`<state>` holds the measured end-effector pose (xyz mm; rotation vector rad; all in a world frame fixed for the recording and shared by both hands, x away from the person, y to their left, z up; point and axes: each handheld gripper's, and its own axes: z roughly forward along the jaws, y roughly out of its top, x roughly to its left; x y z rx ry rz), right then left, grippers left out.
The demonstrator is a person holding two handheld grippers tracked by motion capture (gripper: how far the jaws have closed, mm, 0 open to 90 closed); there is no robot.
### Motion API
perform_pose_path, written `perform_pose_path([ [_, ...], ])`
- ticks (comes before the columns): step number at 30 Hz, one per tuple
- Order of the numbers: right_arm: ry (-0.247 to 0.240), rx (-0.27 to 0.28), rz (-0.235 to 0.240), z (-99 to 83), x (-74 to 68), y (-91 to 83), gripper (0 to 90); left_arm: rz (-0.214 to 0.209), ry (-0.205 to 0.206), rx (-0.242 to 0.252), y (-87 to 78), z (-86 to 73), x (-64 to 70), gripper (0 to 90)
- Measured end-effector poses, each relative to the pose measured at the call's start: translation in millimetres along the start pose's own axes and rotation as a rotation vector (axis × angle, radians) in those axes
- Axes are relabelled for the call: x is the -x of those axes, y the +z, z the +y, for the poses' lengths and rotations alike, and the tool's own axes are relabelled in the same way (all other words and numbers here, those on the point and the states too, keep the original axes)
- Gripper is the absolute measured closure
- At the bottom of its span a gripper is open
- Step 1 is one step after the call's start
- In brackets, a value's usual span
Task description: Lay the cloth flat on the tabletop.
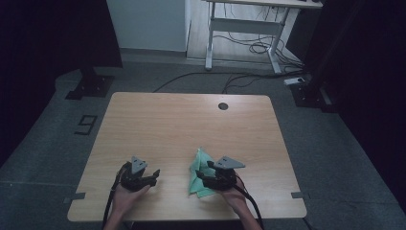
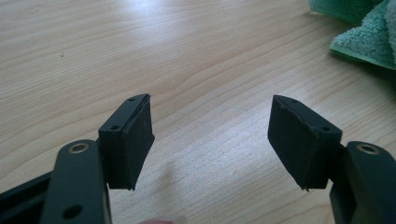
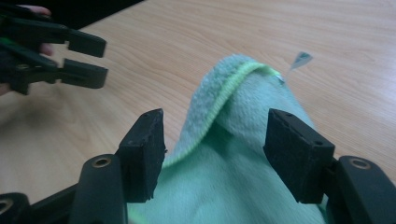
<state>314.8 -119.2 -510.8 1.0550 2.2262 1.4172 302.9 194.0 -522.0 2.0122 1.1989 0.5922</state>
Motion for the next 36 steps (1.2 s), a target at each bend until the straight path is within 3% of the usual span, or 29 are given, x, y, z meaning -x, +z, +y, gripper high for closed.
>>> perform_pose_path([
  [4, -0.002, -0.032, -0.041, 6.2, -3.0, 19.8, 36.6, 0.002, 0.0, 0.0, 0.3, -0.3, -0.2, 30.8],
  [7, -0.005, -0.076, -0.09, 6.2, -2.2, 35.0, 41.9, 0.0, 0.003, -0.001, 1.0, -0.5, 0.8, 30.8],
  [10, -0.026, -0.115, -0.139, 3.8, 0.0, 44.5, 60.8, -0.001, 0.004, -0.001, 1.6, -0.6, 1.5, 30.8],
  [12, -0.031, -0.123, -0.143, 3.1, 3.0, 45.7, 73.9, -0.001, 0.004, -0.001, 1.9, -0.6, 1.6, 30.8],
  [15, -0.02, -0.101, -0.104, 5.8, 7.8, 39.4, 83.8, -0.002, 0.006, -0.002, 3.0, -0.6, 2.4, 30.9],
  [20, -0.017, -0.016, -0.03, 17.8, 11.6, 15.3, 85.2, -0.016, 0.019, -0.007, 6.7, -1.0, 7.3, 30.9],
  [24, -0.035, 0.053, 0.0, 33.2, 9.3, -5.6, 85.2, -0.009, 0.052, -0.017, 9.8, -1.1, 13.9, 30.9],
  [27, -0.062, 0.091, 0.022, 48.8, 2.3, -17.8, 85.3, -0.034, 0.048, -0.011, 10.2, -0.2, 17.3, 30.8],
  [29, -0.085, 0.111, 0.039, 59.7, -3.4, -24.3, 85.3, -0.075, 0.028, 0.006, 9.8, 1.5, 18.6, 30.9],
  [32, -0.116, 0.118, 0.034, 69.6, -8.8, -29.0, 85.3, -0.115, 0.018, 0.027, 13.0, 5.9, 25.0, 31.3],
  [36, -0.093, 0.106, 0.036, 65.1, -1.3, -24.6, 85.2, -0.133, 0.04, 0.028, 20.3, 11.1, 32.3, 31.7],
])
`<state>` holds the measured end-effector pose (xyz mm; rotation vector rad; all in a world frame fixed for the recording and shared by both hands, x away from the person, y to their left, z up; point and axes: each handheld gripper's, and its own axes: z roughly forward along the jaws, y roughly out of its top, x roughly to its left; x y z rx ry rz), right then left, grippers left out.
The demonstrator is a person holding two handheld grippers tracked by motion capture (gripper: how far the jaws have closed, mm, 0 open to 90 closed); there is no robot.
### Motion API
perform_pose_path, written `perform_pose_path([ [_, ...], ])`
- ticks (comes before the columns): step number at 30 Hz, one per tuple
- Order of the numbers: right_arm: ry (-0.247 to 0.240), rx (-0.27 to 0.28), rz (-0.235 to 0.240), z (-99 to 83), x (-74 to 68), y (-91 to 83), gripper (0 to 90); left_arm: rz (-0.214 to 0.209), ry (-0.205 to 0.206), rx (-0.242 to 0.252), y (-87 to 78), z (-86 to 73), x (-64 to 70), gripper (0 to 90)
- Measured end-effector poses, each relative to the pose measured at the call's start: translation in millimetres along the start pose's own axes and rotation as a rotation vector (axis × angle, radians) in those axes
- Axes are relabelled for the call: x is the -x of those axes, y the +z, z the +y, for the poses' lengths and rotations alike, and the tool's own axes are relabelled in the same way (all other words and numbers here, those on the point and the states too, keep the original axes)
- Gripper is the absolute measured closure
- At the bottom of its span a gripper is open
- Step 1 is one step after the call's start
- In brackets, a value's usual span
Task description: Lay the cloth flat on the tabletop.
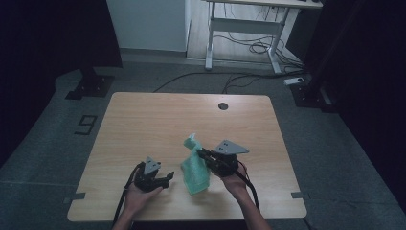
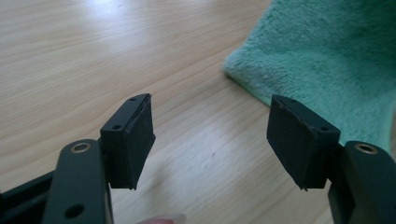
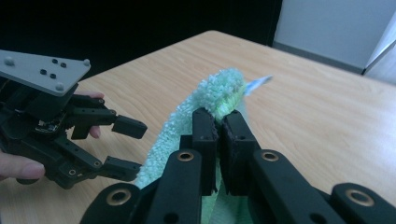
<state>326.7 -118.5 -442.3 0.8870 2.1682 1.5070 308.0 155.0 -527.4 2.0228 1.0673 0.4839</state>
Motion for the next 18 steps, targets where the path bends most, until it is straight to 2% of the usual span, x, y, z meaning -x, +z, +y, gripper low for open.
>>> perform_pose_path([
  [2, 0.021, -0.006, 0.009, -5.9, 4.4, 2.1, 85.3, -0.028, 0.018, -0.017, 9.5, 4.7, 3.8, 31.7],
  [4, 0.03, -0.009, 0.017, -10.0, 6.6, 3.4, 85.2, -0.031, 0.033, -0.027, 15.6, 8.6, 5.3, 31.8],
  [9, 0.03, -0.008, 0.028, -12.3, 8.8, 3.0, 85.2, -0.059, 0.006, -0.032, 31.1, 22.2, 6.1, 35.2],
  [11, 0.032, -0.005, 0.029, -13.1, 9.4, 2.3, 85.1, -0.083, -0.008, -0.028, 34.9, 26.7, 6.3, 36.1],
  [18, 0.05, -0.003, 0.023, -17.9, 14.0, 0.6, 85.0, -0.127, -0.017, -0.04, 50.1, 35.9, 11.8, 37.8],
])
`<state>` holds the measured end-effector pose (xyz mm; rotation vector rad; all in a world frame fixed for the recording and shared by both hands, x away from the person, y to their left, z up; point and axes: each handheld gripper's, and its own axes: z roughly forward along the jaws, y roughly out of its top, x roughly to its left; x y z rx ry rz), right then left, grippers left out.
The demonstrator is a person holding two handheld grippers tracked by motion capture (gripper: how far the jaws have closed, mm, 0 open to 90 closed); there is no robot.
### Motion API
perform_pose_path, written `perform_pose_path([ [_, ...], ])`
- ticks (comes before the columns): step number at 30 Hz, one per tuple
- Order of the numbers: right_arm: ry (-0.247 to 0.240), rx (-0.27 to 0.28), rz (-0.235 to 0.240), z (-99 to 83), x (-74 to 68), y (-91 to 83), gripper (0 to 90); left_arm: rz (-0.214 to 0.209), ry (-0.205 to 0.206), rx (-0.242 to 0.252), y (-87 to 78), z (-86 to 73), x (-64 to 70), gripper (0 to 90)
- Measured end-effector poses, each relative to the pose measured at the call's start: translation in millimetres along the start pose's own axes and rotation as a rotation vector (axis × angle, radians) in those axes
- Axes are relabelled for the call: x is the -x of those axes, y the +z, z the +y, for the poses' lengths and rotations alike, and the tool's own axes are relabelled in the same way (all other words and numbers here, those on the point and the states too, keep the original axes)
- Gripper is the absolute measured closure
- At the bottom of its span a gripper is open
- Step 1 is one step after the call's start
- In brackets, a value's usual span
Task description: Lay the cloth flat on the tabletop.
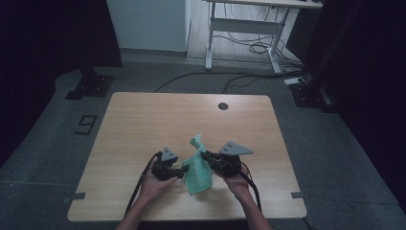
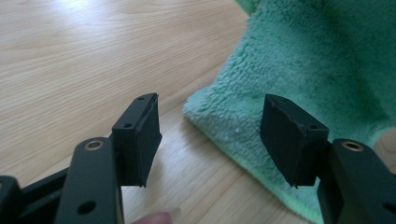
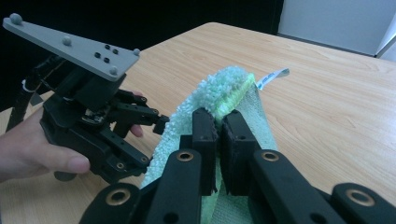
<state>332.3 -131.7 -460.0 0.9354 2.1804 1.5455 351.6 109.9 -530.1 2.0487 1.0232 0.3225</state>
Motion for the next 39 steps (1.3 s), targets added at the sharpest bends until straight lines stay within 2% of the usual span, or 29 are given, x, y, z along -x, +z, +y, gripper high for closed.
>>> perform_pose_path([
  [3, 0.01, 0.001, 0.0, -1.8, 1.8, -0.4, 84.9, -0.006, 0.011, -0.014, 9.3, 3.5, 3.1, 39.7],
  [6, 0.017, 0.003, -0.001, -3.5, 4.0, -0.5, 84.9, -0.023, 0.021, -0.023, 17.6, 5.6, 7.9, 46.2],
  [9, 0.022, 0.006, -0.002, -4.9, 6.0, -2.1, 84.9, -0.033, 0.02, -0.062, 26.7, 5.3, 10.0, 59.6],
  [14, 0.027, 0.02, -0.01, -6.8, 10.3, -9.5, 84.9, -0.052, 0.01, -0.064, 29.0, 5.4, 9.5, 81.0],
  [20, 0.037, 0.031, -0.022, -7.9, 14.1, -17.1, 84.9, -0.067, 0.031, -0.042, 23.4, 6.7, 9.4, 86.5],
  [26, 0.037, 0.049, -0.049, -6.6, 20.1, -30.0, 84.9, -0.033, 0.077, -0.015, -6.8, 11.6, 4.6, 86.8],
  [29, 0.048, 0.061, -0.06, -4.7, 23.7, -36.4, 84.9, -0.016, 0.079, 0.006, -26.1, 14.7, -2.8, 86.8],
  [30, 0.048, 0.061, -0.06, -4.7, 23.7, -36.4, 84.9, -0.016, 0.079, 0.006, -26.1, 14.7, -2.8, 86.8],
  [31, 0.049, 0.066, -0.067, -2.9, 24.9, -39.6, 84.9, -0.008, 0.08, 0.026, -40.0, 17.2, -7.3, 86.8],
  [33, 0.046, 0.07, -0.068, -0.7, 24.7, -41.7, 84.9, -0.005, 0.078, 0.054, -56.2, 20.6, -10.5, 86.8],
  [34, 0.046, 0.07, -0.068, -0.7, 24.7, -41.7, 84.9, -0.005, 0.078, 0.054, -56.2, 20.6, -10.5, 86.8],
  [36, 0.033, 0.086, -0.066, 5.3, 21.4, -45.5, 84.8, -0.004, 0.085, 0.089, -75.5, 25.8, -11.5, 86.7],
  [37, 0.029, 0.097, -0.064, 7.7, 20.2, -46.9, 84.7, 0.001, 0.104, 0.131, -96.4, 32.3, -10.1, 86.7],
  [39, 0.023, 0.119, -0.059, 12.3, 18.1, -48.4, 84.4, 0.01, 0.121, 0.17, -114.5, 38.6, -9.2, 86.6],
])
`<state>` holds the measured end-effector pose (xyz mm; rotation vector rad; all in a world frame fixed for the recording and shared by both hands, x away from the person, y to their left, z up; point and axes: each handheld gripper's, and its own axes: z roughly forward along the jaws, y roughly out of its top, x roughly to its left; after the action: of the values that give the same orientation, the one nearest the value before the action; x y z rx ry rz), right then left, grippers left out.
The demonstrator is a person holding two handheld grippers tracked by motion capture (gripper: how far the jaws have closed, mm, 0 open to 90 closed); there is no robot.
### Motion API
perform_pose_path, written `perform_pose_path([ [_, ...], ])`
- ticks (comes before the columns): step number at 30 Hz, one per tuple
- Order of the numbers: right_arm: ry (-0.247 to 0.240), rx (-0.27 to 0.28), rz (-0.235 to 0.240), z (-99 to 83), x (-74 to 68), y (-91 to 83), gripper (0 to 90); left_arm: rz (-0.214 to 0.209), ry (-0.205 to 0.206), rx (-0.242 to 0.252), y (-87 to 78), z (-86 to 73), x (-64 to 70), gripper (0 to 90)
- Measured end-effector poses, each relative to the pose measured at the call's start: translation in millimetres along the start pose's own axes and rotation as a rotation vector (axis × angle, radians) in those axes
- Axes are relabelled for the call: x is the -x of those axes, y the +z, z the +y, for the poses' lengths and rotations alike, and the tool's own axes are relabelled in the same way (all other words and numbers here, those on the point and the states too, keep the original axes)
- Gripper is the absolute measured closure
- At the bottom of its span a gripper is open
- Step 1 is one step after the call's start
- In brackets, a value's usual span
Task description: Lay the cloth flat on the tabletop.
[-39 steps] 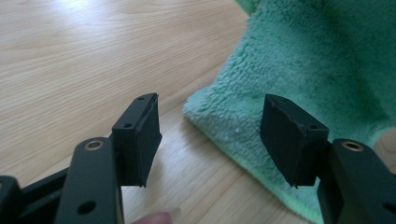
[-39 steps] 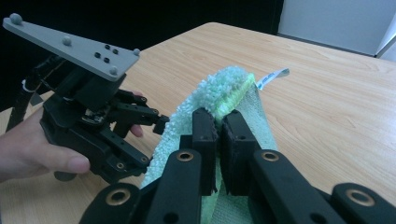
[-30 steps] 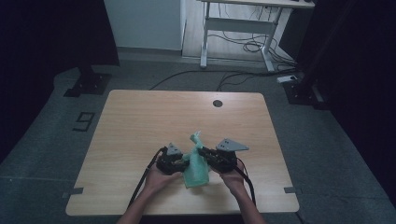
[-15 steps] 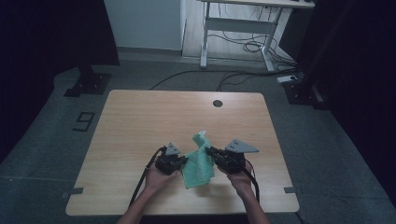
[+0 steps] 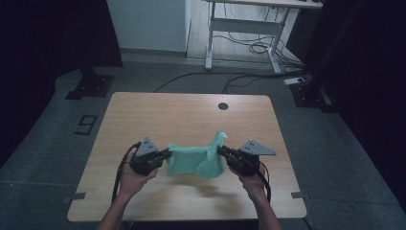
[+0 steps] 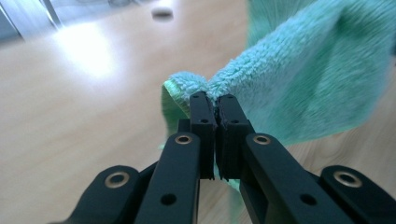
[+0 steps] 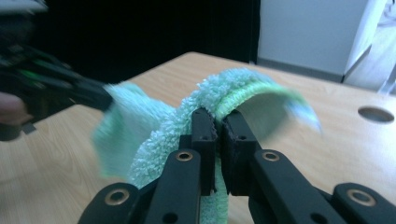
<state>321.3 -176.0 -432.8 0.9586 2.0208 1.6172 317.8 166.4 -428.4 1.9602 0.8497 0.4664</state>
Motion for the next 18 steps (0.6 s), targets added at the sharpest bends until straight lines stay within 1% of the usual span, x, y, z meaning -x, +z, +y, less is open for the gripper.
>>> perform_pose_path([
  [1, -0.004, 0.007, 0.002, 1.6, -0.4, 0.7, 84.3, 0.004, -0.001, 0.013, -5.8, 3.2, -1.2, 86.5],
  [2, -0.004, 0.007, -0.001, 2.2, -0.1, 3.0, 84.2, 0.004, -0.001, 0.013, -5.8, 3.2, -1.2, 86.4],
  [3, -0.004, 0.0, -0.004, 1.6, 0.8, 5.2, 83.8, 0.007, -0.004, -0.011, -3.7, 1.7, -4.3, 86.1],
  [4, -0.011, -0.019, -0.02, -0.6, 2.7, 9.4, 83.0, 0.007, -0.013, -0.043, 2.4, -3.0, -7.0, 85.8],
  [5, -0.016, -0.051, -0.048, -4.8, 6.1, 14.8, 79.7, 0.007, -0.013, -0.043, 2.4, -3.0, -7.0, 85.3],
  [6, 0.009, -0.102, -0.067, -10.8, 12.3, 20.8, 75.6, -0.014, -0.05, -0.125, 19.3, -18.8, -13.7, 84.6],
  [7, 0.05, -0.155, -0.067, -18.7, 19.7, 26.5, 72.9, -0.031, -0.065, -0.162, 27.2, -28.5, -16.0, 84.0],
  [8, 0.073, -0.201, -0.079, -27.3, 26.1, 30.8, 68.7, -0.04, -0.078, -0.191, 34.3, -38.2, -17.1, 83.3],
  [9, 0.09, -0.233, -0.108, -35.5, 30.4, 33.5, 63.1, -0.05, -0.088, -0.217, 40.2, -47.0, -17.4, 82.1],
  [10, 0.105, -0.255, -0.13, -42.1, 34.0, 34.7, 59.0, -0.05, -0.088, -0.217, 40.2, -47.0, -17.4, 81.1],
  [11, 0.105, -0.255, -0.13, -42.1, 34.0, 34.7, 59.0, -0.058, -0.096, -0.237, 44.9, -54.2, -17.0, 81.1],
  [12, 0.123, -0.268, -0.152, -50.4, 37.7, 35.1, 52.6, -0.079, -0.095, -0.276, 51.7, -62.7, -15.3, 76.0],
  [13, 0.121, -0.273, -0.158, -52.7, 38.1, 34.9, 50.3, -0.086, -0.087, -0.287, 53.1, -64.0, -13.8, 72.1],
  [14, 0.118, -0.279, -0.159, -54.1, 38.1, 34.4, 49.0, -0.086, -0.083, -0.281, 52.9, -64.1, -12.9, 68.3],
  [16, 0.116, -0.276, -0.15, -55.3, 36.6, 33.1, 47.5, -0.088, -0.095, -0.241, 49.4, -61.9, -13.0, 60.5],
  [18, 0.11, -0.276, -0.131, -56.0, 33.7, 31.4, 46.1, -0.072, -0.101, -0.198, 43.7, -58.6, -14.5, 55.8],
])
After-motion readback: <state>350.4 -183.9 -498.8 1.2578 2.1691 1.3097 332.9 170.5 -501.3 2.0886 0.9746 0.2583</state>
